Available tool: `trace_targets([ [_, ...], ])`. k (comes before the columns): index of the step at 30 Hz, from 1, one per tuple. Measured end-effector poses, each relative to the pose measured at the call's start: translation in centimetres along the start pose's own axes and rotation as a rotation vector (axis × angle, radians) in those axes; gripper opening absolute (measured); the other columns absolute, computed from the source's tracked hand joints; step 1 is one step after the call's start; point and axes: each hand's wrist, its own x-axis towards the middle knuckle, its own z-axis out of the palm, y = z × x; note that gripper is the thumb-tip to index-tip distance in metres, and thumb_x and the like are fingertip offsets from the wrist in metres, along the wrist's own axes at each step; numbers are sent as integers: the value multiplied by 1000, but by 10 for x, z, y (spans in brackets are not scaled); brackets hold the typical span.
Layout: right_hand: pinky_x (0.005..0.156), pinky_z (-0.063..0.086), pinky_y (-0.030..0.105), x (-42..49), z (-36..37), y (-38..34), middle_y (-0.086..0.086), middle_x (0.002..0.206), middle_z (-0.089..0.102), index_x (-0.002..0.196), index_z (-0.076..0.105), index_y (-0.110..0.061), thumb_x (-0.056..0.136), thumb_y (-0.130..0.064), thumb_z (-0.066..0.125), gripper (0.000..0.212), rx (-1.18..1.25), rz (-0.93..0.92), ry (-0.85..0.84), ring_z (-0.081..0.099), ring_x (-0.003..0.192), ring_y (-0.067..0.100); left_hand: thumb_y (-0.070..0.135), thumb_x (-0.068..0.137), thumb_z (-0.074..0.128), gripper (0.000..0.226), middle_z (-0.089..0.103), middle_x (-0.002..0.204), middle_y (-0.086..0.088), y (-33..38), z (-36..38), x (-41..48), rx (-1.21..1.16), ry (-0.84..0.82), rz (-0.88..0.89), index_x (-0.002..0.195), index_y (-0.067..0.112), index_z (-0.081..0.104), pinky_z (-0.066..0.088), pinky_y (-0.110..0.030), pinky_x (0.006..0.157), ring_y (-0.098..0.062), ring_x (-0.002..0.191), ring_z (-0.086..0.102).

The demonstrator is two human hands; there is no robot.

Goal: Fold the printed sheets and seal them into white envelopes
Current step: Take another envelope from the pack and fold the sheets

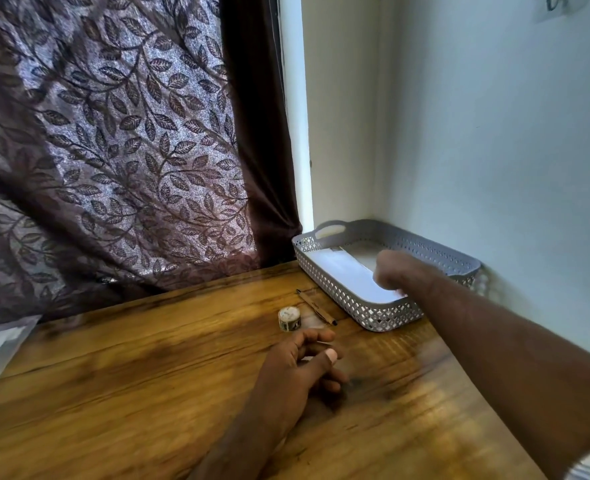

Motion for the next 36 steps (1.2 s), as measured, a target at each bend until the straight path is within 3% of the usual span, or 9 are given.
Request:
trace_targets([
  [5, 72, 50, 36, -10, -7, -4, 18, 100, 70, 92, 64, -5, 90, -5, 50, 14, 151, -82, 200, 64, 90, 34, 10, 95, 64, 11, 76, 85, -6, 0, -2, 1, 157, 164, 53, 103, 17, 67, 62, -42, 70, -26, 70, 72],
  [7, 77, 51, 35, -25, -8, -13, 17, 97, 72, 93, 69, -4, 90, -7, 53, 16, 289, -181, 343, 66, 91, 34, 12, 95, 64, 12, 74, 82, -2, -2, -5, 3, 266, 231, 111, 100, 23, 67, 61, -40, 67, -17, 64, 69],
  [11, 75, 51, 33, -84, 11, -39, 14, 104, 69, 101, 70, -6, 88, -2, 63, 15, 431, -539, 714, 66, 87, 30, 19, 94, 65, 13, 66, 87, 10, -5, -13, 6, 530, 365, 246, 100, 31, 64, 45, -13, 61, 3, 71, 59],
  [13, 72, 54, 39, -110, 31, -48, 11, 110, 63, 108, 63, -8, 90, -8, 58, 19, 372, -661, 676, 62, 89, 30, 21, 91, 66, 16, 62, 100, 13, -8, -20, 10, 680, 454, 288, 104, 30, 63, 41, -13, 73, 2, 89, 55],
  [16, 76, 56, 47, -114, 66, -56, 10, 123, 57, 122, 55, -11, 87, -27, 37, 43, 218, -667, 448, 63, 96, 35, 23, 87, 65, 33, 60, 115, 6, -14, -24, 22, 792, 496, 269, 119, 24, 60, 45, -31, 94, -12, 108, 54],
  [20, 84, 55, 45, -91, 100, -59, 8, 141, 45, 143, 38, -10, 86, -30, 19, 63, -9, -612, 304, 58, 118, 31, 28, 83, 70, 59, 58, 132, -2, -17, -25, 36, 809, 484, 184, 137, 20, 47, 42, -36, 104, -23, 124, 51],
  [26, 85, 55, 44, -101, 94, -58, 14, 136, 50, 142, 42, -4, 86, -13, 42, 58, 84, -576, 358, 63, 108, 34, 49, 85, 66, 81, 49, 147, -5, -19, -30, 67, 1072, 449, 92, 152, 23, 28, 46, -43, 101, -30, 127, 53],
  [30, 88, 50, 44, -111, 82, -56, 14, 139, 48, 143, 43, -6, 87, -7, 50, 56, 153, -538, 351, 63, 107, 37, 53, 87, 65, 51, 58, 132, -2, -18, -33, 82, 1155, 460, 112, 130, 29, 52, 50, -39, 93, -26, 114, 59],
  [36, 85, 55, 45, -105, 85, -64, 14, 140, 50, 143, 44, -7, 88, -12, 50, 55, 114, -521, 327, 64, 106, 36, 38, 80, 80, 38, 66, 100, 10, -16, -54, 59, 617, 503, 158, 110, 25, 60, 54, -36, 83, -11, 90, 63],
])
